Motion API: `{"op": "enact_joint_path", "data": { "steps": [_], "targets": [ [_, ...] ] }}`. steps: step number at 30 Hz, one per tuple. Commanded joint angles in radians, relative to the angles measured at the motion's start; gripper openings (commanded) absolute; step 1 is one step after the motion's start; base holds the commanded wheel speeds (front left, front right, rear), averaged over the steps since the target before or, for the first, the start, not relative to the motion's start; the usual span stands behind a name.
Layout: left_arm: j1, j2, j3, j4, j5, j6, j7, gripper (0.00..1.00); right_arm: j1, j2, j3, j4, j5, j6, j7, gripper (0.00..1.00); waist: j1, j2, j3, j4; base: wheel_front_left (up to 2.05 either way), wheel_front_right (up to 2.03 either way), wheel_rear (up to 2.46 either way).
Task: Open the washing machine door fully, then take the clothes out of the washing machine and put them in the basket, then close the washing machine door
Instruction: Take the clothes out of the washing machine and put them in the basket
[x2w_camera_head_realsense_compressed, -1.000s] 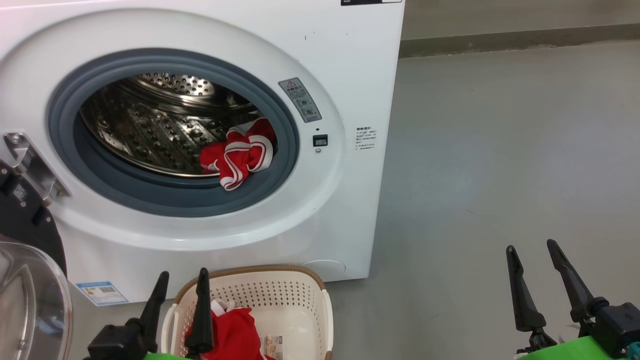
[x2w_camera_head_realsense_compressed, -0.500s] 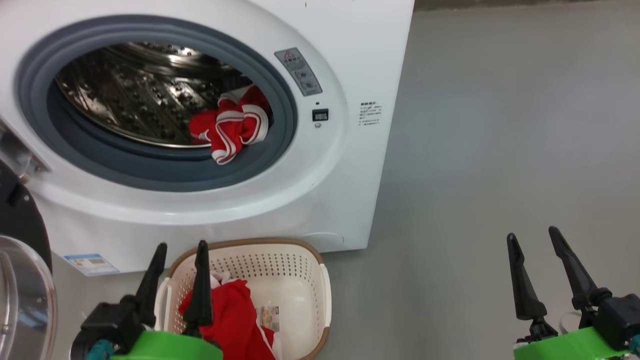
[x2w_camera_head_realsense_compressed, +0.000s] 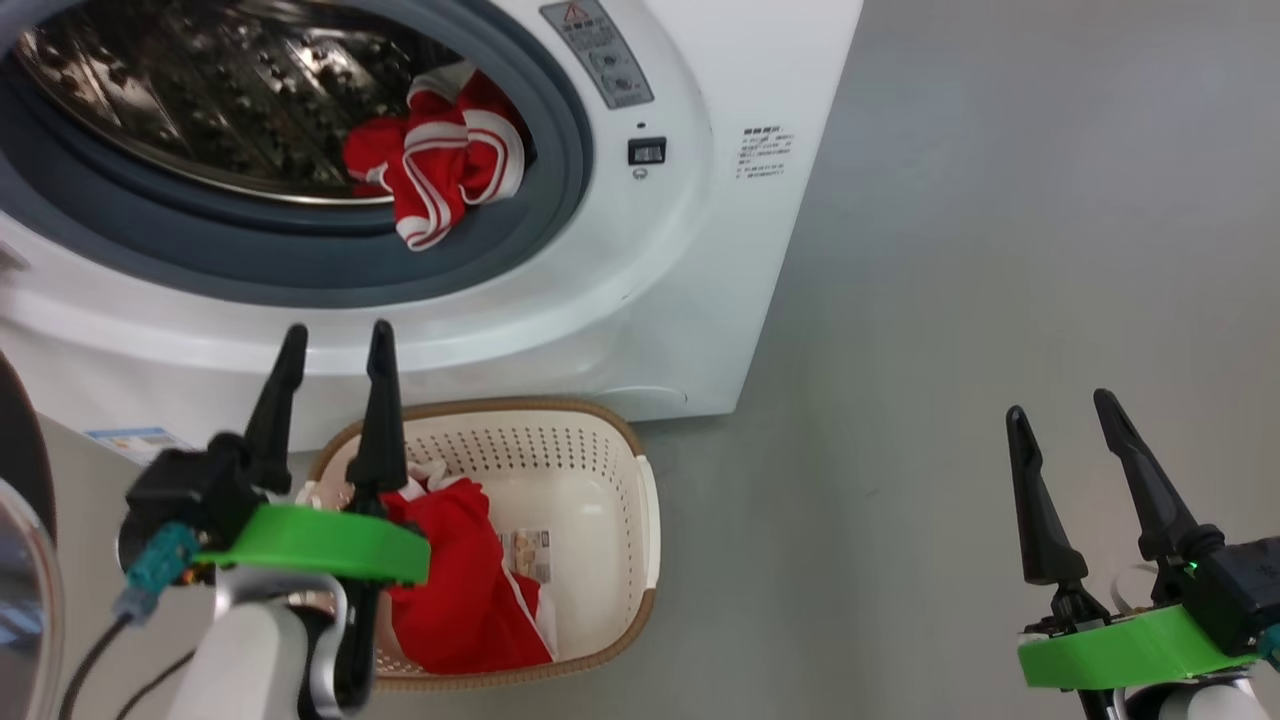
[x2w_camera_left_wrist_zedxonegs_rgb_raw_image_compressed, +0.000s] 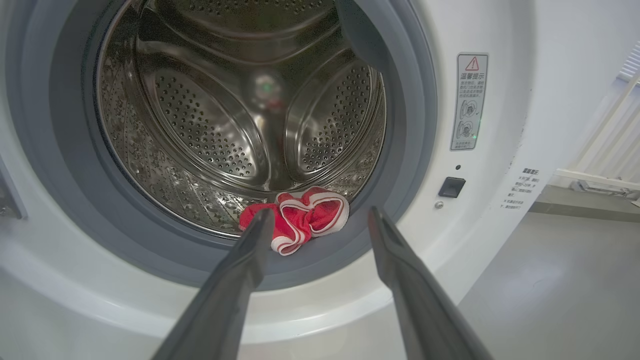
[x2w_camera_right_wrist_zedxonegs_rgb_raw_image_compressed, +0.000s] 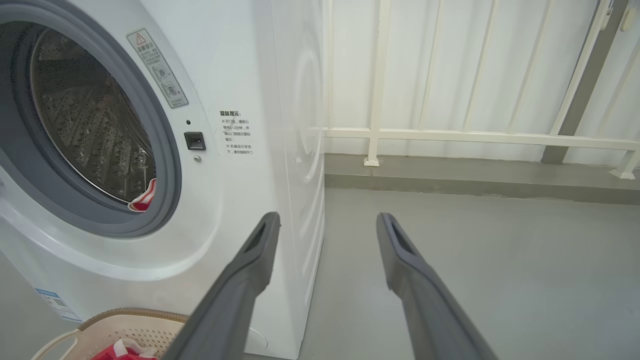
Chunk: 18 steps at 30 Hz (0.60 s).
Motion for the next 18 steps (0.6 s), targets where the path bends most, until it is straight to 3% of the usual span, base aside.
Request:
{"op": "enact_joint_path", "data": {
  "steps": [1,18],
  "targets": [
    [-0.049,0.023,0.037,-0.005,-0.002,-0.007,-0.013,1.0,-0.033,-0.013,0.024,-0.029,-0.008,0.006,-0.006,1.0,0.0,0.0,0.047,-0.005,0.0,0.0,0.0],
    [-0.394,0.067,0.052,0.355,-0.013,-0.062,-0.049,1.0,-0.116,-0.013,0.037,-0.009,0.012,0.006,-0.006,1.0,0.0,0.0,0.151,-0.046,0.0,0.0,0.0]
  ]
}}
